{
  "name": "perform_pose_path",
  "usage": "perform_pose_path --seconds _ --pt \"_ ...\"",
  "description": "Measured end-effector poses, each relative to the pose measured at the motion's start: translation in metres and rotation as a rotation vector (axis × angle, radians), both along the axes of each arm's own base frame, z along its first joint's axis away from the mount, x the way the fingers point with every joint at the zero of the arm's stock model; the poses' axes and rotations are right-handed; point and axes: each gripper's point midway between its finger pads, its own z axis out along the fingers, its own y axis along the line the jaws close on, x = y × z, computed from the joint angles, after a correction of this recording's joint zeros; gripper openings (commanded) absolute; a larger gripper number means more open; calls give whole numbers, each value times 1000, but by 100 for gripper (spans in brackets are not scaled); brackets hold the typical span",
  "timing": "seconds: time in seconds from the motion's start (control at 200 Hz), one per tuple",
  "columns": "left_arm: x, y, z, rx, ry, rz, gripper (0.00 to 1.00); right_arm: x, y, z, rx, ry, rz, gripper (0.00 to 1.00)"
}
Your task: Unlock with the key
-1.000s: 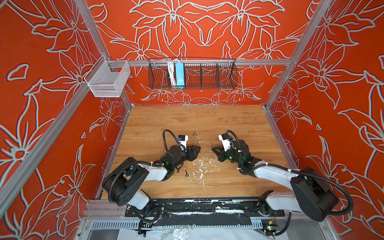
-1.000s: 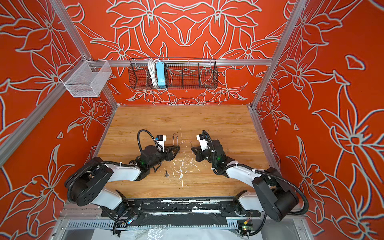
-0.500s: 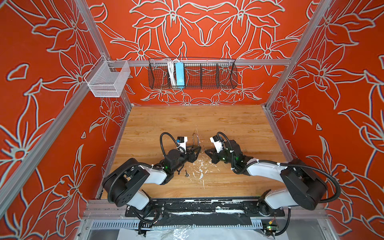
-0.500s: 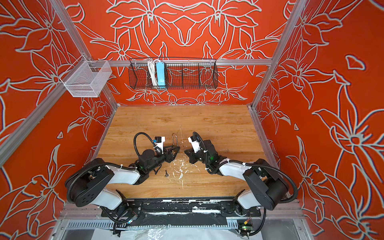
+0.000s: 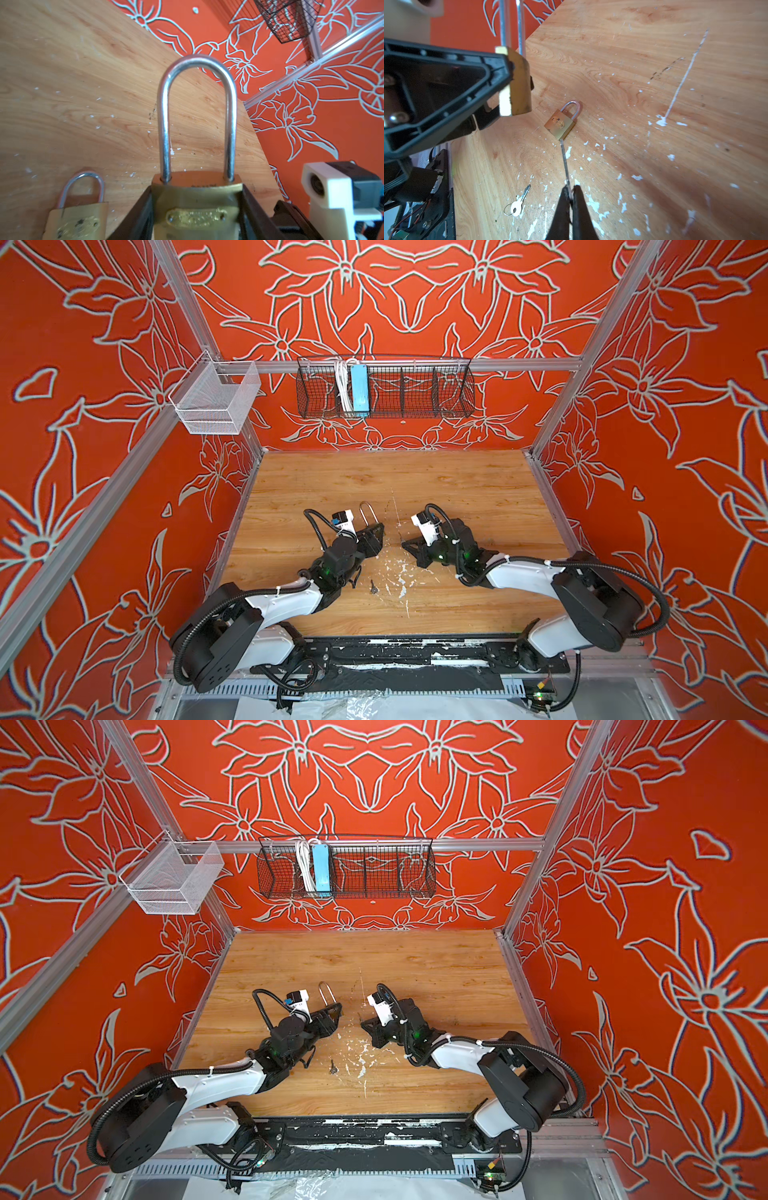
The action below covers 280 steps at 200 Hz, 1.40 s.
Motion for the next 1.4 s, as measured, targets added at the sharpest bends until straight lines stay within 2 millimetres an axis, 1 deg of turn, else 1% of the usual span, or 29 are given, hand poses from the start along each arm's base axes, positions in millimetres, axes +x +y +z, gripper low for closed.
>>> perform_pose_path --seconds 0.165,0.295,0.505,0.761,1.401 --pt "-2 1 -11 -18 38 8 0 -7 16 -7 -6 21 47 0" --pt "-1 -2 -13 -37 44 4 0 -12 21 -11 -16 32 64 0" --pt "1 -6 -21 -89 71 6 0 -11 31 -10 -16 31 79 0" --pt "-1 -5 -28 -114 94 16 0 -13 35 -17 -31 46 89 0" --pt "-2 -7 -26 -122 92 9 0 -13 39 -25 -54 70 94 0"
